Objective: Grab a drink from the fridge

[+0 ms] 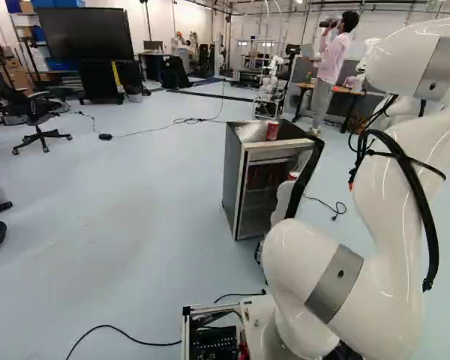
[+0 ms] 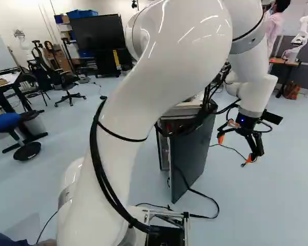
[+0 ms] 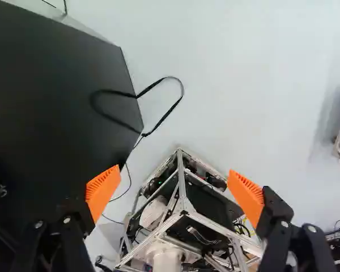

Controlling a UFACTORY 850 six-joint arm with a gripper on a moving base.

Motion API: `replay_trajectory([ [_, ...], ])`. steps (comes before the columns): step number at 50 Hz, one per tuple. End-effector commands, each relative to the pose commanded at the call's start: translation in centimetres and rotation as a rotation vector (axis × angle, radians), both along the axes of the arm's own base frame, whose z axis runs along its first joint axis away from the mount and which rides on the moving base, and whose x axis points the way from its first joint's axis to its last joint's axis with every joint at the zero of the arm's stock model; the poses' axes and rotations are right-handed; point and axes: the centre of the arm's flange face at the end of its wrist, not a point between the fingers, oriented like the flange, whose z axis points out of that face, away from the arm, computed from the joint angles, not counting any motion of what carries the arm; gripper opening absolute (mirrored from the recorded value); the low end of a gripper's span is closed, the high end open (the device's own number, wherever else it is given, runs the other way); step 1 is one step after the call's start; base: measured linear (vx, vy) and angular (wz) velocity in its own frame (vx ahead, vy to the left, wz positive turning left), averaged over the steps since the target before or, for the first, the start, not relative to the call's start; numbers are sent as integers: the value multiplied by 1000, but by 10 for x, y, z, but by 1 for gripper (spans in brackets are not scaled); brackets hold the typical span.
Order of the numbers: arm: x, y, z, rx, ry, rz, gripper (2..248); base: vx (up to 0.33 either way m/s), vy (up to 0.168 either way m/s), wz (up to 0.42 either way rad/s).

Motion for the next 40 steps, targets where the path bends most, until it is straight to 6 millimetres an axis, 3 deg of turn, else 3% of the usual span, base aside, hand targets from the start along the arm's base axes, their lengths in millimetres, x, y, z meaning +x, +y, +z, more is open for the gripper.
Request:
replay_trajectory([
  [40,-2,44,2,-270,-61,268,247,0,0,0],
])
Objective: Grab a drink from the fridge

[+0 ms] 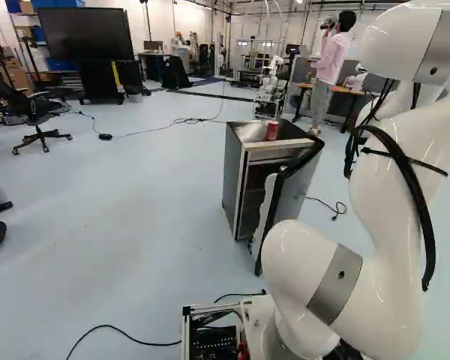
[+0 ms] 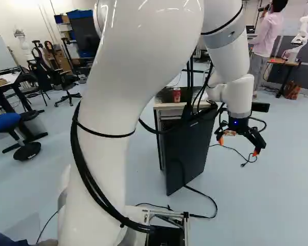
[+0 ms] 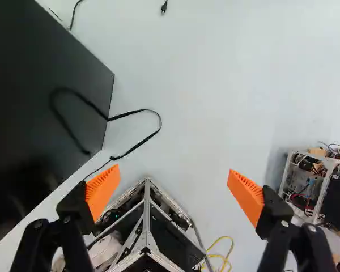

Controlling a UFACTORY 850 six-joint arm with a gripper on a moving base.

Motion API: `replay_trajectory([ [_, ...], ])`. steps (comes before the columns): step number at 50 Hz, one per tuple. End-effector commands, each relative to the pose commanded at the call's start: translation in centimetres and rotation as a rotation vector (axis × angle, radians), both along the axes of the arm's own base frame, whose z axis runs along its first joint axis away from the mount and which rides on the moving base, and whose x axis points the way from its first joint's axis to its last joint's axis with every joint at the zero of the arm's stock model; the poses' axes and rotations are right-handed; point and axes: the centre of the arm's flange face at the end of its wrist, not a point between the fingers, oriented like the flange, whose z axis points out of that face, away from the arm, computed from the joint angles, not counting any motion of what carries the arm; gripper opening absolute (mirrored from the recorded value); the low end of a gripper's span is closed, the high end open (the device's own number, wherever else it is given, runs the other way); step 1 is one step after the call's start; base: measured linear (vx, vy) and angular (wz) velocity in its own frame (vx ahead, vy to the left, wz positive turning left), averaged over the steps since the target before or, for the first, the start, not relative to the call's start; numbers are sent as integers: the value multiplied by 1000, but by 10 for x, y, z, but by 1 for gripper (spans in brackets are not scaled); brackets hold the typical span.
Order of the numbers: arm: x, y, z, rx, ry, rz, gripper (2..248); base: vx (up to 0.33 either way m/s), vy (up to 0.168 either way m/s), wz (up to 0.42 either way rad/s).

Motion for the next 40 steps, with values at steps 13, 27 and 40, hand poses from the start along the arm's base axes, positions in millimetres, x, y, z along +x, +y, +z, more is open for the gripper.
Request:
replay_trajectory([
  [13,-1,19,2,-54,-44,63,247,0,0,0],
  [27,0,39,6,-116,-112,132,247,0,0,0],
  [40,3,57,2,-162,-176,196,247,0,0,0],
])
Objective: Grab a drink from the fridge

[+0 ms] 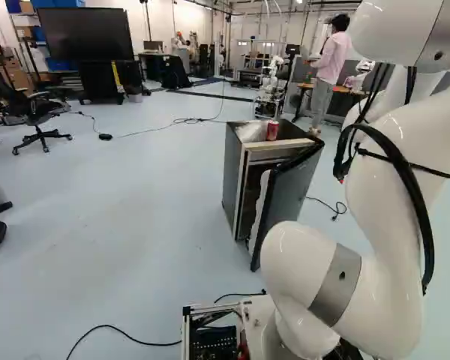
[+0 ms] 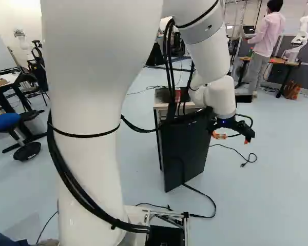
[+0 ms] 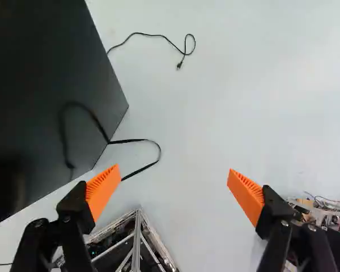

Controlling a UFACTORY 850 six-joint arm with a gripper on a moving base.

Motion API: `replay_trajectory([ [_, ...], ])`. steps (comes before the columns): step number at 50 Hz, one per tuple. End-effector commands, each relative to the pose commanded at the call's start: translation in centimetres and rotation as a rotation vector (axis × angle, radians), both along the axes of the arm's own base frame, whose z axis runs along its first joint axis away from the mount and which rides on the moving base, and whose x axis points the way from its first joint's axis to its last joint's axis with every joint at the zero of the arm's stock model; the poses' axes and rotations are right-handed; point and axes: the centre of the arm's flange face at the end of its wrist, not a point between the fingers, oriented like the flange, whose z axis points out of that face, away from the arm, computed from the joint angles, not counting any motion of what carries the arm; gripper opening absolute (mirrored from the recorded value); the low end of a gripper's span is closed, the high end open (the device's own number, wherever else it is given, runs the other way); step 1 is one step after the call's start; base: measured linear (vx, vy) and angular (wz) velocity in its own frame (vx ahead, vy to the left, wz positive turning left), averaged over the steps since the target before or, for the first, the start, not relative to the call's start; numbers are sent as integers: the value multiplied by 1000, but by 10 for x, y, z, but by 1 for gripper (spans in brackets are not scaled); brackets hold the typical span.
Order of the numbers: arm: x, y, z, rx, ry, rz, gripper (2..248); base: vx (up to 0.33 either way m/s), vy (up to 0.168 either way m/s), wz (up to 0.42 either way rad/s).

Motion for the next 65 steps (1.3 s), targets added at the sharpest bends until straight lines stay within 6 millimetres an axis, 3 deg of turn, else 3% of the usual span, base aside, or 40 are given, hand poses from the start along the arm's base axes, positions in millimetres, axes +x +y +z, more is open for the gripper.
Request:
replay_trajectory([
  [35,12,47,-28,-69,-171,164,247,0,0,0],
  [65,8,95,-20,-116,-311,253,247,0,0,0],
])
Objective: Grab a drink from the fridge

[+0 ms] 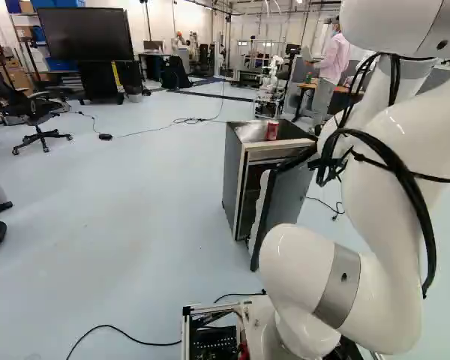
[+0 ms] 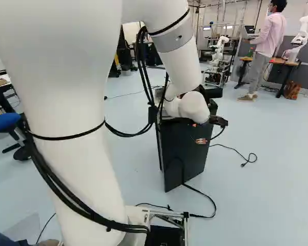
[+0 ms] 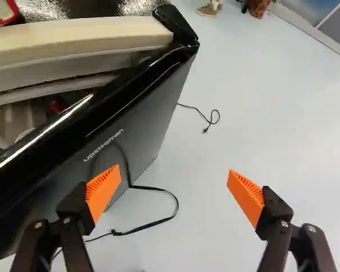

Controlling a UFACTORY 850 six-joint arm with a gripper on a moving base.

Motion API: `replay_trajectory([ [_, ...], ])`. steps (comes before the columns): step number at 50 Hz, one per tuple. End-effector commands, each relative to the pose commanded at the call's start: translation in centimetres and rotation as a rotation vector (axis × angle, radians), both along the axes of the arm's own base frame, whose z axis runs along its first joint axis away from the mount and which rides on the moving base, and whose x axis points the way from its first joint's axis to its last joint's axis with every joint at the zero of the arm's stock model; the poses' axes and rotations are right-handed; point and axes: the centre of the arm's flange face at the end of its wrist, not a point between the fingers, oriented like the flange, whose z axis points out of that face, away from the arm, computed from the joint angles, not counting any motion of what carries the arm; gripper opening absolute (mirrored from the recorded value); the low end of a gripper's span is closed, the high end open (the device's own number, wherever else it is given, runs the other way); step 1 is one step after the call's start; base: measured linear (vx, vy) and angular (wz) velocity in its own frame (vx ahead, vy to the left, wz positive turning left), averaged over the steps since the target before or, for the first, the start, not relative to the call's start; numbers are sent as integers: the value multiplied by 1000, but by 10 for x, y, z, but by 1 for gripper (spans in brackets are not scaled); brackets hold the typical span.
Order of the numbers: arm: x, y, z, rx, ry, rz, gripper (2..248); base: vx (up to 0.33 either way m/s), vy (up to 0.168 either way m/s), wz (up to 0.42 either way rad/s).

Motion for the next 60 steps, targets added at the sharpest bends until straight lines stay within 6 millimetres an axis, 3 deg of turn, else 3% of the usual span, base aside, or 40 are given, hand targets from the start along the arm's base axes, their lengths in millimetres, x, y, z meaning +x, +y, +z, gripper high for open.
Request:
replay_trajectory([
  [26,0,40,-27,43,50,66,247,0,0,0],
  [60,-3,97,-27,44,40,170,247,0,0,0],
])
